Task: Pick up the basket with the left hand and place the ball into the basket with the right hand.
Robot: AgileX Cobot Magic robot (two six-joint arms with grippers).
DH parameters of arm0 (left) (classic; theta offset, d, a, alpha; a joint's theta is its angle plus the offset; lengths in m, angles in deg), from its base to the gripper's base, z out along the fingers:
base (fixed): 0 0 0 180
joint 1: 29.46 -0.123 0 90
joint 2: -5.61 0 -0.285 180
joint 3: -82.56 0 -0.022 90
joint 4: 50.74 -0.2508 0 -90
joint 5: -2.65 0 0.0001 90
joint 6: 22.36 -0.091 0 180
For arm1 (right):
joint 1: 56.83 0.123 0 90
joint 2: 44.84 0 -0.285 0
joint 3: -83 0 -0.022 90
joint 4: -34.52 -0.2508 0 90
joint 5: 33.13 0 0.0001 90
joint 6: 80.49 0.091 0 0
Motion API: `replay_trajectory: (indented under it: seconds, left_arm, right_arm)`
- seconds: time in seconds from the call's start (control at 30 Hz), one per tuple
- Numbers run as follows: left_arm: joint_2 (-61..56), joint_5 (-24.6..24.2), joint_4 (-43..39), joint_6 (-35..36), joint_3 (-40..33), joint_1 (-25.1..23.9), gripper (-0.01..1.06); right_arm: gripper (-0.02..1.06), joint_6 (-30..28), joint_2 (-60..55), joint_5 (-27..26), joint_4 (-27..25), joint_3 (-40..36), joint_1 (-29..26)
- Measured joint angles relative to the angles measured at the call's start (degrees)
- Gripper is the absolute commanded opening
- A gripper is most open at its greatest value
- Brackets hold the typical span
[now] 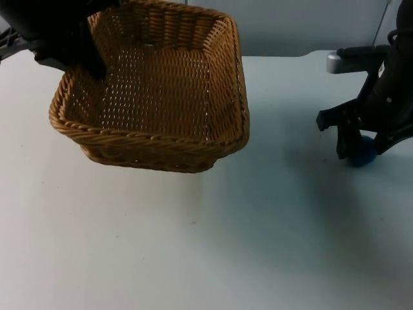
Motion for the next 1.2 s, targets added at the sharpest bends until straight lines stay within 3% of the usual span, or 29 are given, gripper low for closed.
replay_trajectory:
  seconds: [0.1,0.13,0.2,0.23,0.6,0.9,1.2]
  left_arm:
    - [0.0,0.0,0.0,0.0,0.0,0.0,0.0]
    - [0.0,0.0,0.0,0.0,0.0,0.0,0.0]
    - [0.0,0.0,0.0,0.0,0.0,0.0,0.0]
    - [0.0,0.0,0.0,0.0,0.0,0.0,0.0]
    - [0.0,0.0,0.0,0.0,0.0,0.0,0.0]
    - [0.0,0.0,0.1,-0.1,0.0,0.0,0.0]
    - [0.0,0.0,2.3,-1.7,0.0,0.0,0.0]
  right_arm:
    - [0.26,0.4,0.0,-0.1,0.2,0.0,0.0]
    - [0.26,0.7,0.0,-0.2,0.4,0.0,0.0]
    - [0.04,1.6,0.0,-0.2,0.7,0.0,0.0]
    - [0.0,1.8,0.0,-0.2,0.9,0.0,0.0]
    - [0.0,2.3,1.5,0.1,1.0,0.0,0.0]
    - [0.0,2.2,9.8,1.7,1.0,0.0,0.5]
    - [0.0,2.2,22.2,2.1,1.0,0.0,7.5]
